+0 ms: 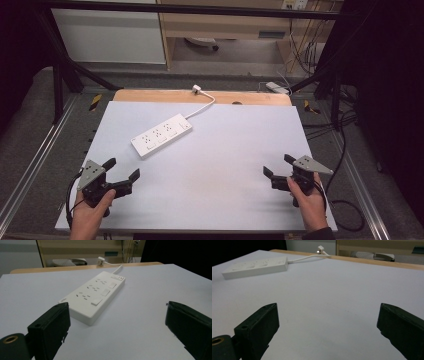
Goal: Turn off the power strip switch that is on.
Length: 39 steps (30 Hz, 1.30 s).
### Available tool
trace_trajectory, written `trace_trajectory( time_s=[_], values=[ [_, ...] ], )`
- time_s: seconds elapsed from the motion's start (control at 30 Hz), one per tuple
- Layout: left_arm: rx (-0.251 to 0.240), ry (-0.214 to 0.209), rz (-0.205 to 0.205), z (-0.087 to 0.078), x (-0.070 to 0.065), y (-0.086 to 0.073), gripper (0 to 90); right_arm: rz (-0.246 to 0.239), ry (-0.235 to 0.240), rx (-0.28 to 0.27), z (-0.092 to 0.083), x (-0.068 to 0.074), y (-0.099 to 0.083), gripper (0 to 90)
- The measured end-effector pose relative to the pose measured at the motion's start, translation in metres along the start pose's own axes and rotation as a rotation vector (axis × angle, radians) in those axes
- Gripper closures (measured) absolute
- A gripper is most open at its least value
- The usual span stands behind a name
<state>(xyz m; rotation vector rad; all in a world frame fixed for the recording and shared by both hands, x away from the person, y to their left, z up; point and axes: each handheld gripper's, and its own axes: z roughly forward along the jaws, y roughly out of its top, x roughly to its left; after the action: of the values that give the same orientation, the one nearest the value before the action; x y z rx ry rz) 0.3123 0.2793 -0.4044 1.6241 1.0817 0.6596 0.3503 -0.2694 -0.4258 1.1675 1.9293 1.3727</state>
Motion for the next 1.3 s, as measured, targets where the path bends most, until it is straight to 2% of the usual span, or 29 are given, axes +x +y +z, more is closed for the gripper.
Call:
trace_trajectory(
  time_s=[0.13,0.47,0.7,0.77,0.87,0.97,1.2,1.3],
  values=[
    [0.004,-0.010,0.000,-0.001,-0.004,0.000,6.9,-0.028,-0.001,0.018,0.002,0.004,0.000,3.6],
    [-0.007,-0.018,-0.003,-0.002,-0.010,0.003,6.2,-0.039,0.006,0.032,0.005,0.009,-0.001,2.9],
    [-0.019,-0.055,0.018,0.000,-0.021,0.010,6.0,-0.038,0.002,0.037,0.006,0.010,-0.001,2.6],
    [-0.013,-0.074,0.007,0.002,-0.022,0.012,6.1,-0.037,0.002,0.039,0.006,0.010,-0.001,2.6],
    [-0.004,-0.075,0.010,0.007,-0.024,0.019,6.0,-0.035,0.002,0.042,0.007,0.011,-0.001,2.4],
    [0.006,-0.093,0.005,0.012,-0.024,0.027,6.7,-0.036,0.014,0.042,0.007,0.011,-0.001,1.8],
    [-0.010,-0.104,0.021,0.032,-0.023,0.055,6.7,-0.058,0.037,0.048,0.008,0.015,-0.001,1.8],
    [-0.019,-0.096,0.006,0.041,-0.022,0.065,6.7,-0.067,0.048,0.051,0.008,0.016,-0.001,1.8]
  ],
)
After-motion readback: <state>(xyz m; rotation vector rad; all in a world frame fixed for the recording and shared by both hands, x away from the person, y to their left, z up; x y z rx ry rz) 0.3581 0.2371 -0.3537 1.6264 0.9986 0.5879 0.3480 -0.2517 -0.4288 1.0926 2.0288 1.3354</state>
